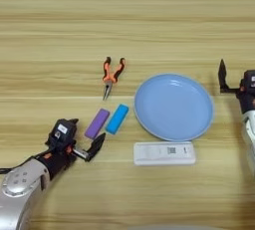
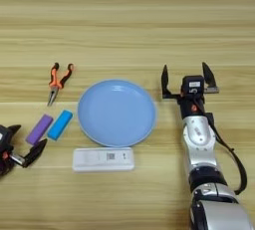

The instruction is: Move the objects on the table

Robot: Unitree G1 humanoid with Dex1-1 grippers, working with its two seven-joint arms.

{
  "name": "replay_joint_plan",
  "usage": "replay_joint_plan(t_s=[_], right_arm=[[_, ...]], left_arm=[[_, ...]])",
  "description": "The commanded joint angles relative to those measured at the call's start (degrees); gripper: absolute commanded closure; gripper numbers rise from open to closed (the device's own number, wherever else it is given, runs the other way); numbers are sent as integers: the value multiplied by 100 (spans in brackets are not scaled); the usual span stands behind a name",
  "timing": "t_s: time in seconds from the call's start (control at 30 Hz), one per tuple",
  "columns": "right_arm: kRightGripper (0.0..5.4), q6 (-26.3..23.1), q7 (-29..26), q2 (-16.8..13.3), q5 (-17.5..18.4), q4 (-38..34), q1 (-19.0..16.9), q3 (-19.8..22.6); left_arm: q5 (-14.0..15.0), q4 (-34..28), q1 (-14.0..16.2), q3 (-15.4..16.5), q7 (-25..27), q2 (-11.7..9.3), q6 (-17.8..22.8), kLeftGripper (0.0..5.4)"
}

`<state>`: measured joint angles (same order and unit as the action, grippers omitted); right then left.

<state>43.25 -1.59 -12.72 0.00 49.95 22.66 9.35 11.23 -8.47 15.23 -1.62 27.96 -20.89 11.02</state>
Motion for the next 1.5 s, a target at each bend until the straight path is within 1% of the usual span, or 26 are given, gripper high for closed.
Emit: replay_joint_plan(t_s=[0.03,0.17,0.37,0.4,0.5,0.73,0.9,1.37,1.5], right_arm=[[0,-34,6,-40,16,40,95,10],[0,-34,3,-43,17,43,96,12],[0,-32,-3,-49,21,59,104,16],[0,-31,-3,-49,21,62,105,17],[0,-30,-5,-50,22,68,110,17],[0,-37,7,-24,32,85,131,20],[0,-37,16,-15,27,103,145,17],[0,-11,34,-20,7,253,231,12],[0,-3,34,-20,6,240,223,9]], left_arm=[[-138,88,41,-95,-27,-15,115,135],[-176,85,45,-125,-23,-10,99,167],[-205,94,38,-151,-20,-2,80,233],[-207,95,37,-157,-18,-1,76,236],[-206,99,39,-177,-10,2,66,277],[-196,134,-12,-189,39,-10,55,341],[-199,147,-44,-197,62,-13,45,401],[-200,195,-167,-223,62,33,14,405],[-176,145,-189,-243,52,73,7,405]])
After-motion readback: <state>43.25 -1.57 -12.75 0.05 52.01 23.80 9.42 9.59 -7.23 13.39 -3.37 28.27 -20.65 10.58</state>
